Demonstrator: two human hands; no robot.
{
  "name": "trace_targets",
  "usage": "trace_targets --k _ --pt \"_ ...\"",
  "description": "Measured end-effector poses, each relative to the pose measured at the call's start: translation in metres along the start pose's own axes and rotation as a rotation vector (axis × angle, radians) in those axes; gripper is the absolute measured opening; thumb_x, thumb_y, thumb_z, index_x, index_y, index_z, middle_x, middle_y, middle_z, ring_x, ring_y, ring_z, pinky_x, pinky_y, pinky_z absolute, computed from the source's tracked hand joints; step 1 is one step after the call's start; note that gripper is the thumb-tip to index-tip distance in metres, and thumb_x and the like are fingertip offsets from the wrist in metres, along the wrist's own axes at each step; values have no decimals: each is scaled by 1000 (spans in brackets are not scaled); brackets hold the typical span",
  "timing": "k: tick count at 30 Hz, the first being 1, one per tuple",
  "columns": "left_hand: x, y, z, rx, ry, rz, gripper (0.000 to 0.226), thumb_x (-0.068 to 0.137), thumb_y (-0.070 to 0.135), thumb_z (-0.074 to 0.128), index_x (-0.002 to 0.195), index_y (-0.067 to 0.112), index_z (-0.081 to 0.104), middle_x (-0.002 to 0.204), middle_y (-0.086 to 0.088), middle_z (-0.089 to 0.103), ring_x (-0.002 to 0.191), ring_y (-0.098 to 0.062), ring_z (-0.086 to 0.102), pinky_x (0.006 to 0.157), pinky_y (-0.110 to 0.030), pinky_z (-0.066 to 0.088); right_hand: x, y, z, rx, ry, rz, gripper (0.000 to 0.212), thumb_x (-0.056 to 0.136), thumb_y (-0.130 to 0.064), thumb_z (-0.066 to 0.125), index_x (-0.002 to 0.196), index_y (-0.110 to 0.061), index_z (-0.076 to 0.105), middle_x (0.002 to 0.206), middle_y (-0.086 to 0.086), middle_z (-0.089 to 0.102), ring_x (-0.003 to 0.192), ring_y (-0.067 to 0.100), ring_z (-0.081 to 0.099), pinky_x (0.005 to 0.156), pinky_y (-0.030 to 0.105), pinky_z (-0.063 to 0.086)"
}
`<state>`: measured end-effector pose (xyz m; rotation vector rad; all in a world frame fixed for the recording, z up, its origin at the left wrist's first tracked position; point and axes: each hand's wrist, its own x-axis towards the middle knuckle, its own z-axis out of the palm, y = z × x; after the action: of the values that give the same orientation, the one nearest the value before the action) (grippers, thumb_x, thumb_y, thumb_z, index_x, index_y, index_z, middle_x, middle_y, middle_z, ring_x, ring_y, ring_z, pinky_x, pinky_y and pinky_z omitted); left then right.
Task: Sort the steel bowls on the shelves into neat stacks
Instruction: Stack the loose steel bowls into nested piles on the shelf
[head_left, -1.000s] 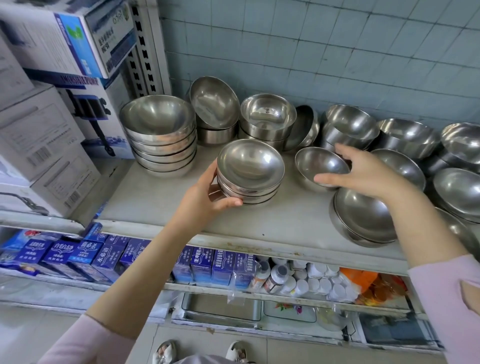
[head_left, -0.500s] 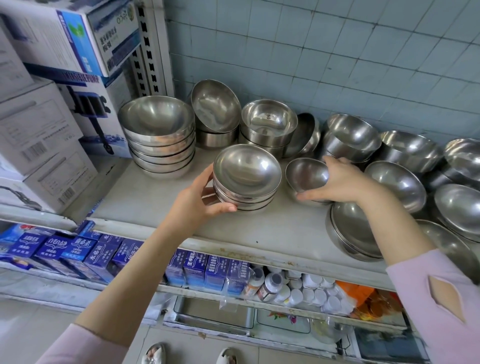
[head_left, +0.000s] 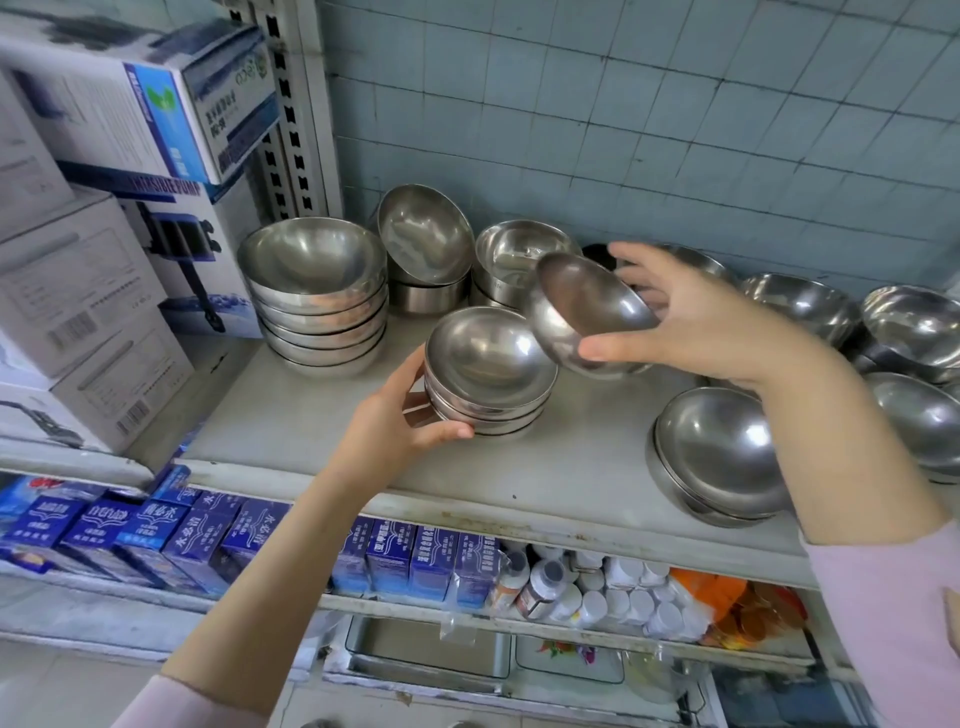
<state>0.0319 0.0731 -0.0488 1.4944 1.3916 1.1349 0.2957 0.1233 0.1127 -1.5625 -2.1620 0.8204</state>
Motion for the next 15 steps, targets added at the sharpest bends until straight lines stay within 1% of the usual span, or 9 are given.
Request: trace_targets --k 3,5,7,9,11,12,15 --pt "0 1 0 1 7 14 101 60 35 87 147 30 35 126 11 62 105 2 63 84 -7 46 7 -25 23 -54 -26 -79 121 46 -73 82 150 -44 28 153 -21 37 138 4 39 112 30 35" --pt "0 1 0 3 4 21 99 61 32 87 146 29 36 121 16 63 100 10 62 81 -4 44 13 -35 40 -129 -29 -80 117 54 -69 84 153 -42 26 157 -17 33 142 7 34 106 25 33" --pt "1 2 -1 -3 -2 24 98 61 31 87 145 29 36 116 23 61 95 17 60 79 -2 43 16 -37 54 -183 -34 -63 118 57 -66 85 154 -40 23 160 -13 29 145 11 31 105 25 31" --pt "2 0 -1 -22 -6 18 97 62 28 88 144 30 37 114 24 61 95 17 59 80 -3 44 17 -39 63 -211 -37 -44 118 58 -63 85 155 -38 22 161 -11 29 146 12 29 106 25 31" --pt "4 -2 -2 -40 -13 12 96 62 26 89 142 36 37 113 23 62 98 12 61 82 -7 46 16 -42 68 -218 -35 -17 117 60 -62 85 155 -37 22 161 -10 29 146 13 30 104 25 30" --pt "4 -2 -2 -42 -16 13 96 62 26 89 141 37 37 112 21 63 99 10 61 83 -8 47 16 -43 71 -219 -34 -5 118 59 -62 85 155 -36 22 161 -9 29 146 13 30 106 25 31" --pt "4 -2 -3 -41 -26 9 97 62 28 89 144 33 37 112 19 63 99 7 61 86 -7 47 17 -47 78 -225 -33 15 121 58 -63 85 156 -37 20 161 -9 29 146 14 29 114 31 31"
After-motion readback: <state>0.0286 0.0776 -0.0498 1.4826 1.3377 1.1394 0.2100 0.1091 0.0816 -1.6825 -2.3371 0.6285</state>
